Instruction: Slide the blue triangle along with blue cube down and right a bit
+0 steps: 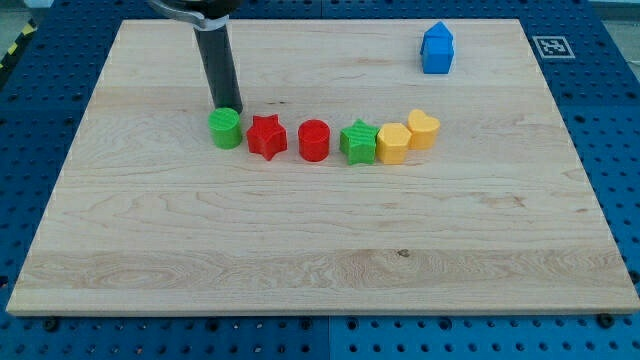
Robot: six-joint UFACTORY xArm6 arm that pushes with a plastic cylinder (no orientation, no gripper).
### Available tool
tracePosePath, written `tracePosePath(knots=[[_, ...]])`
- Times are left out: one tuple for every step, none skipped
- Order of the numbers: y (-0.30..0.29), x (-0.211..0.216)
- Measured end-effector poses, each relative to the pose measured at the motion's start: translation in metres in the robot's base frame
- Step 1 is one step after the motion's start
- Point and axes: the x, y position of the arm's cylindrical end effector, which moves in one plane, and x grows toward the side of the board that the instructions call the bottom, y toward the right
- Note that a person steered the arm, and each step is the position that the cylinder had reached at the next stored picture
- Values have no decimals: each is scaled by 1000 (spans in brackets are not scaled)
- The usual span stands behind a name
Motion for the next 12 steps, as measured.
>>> tracePosePath(knots=[[2, 0], [4, 0], [7, 1], [58, -10], [113, -11], [162, -11], [188, -7], [200, 9], [220, 22], [224, 21], [224, 21], [207, 3]])
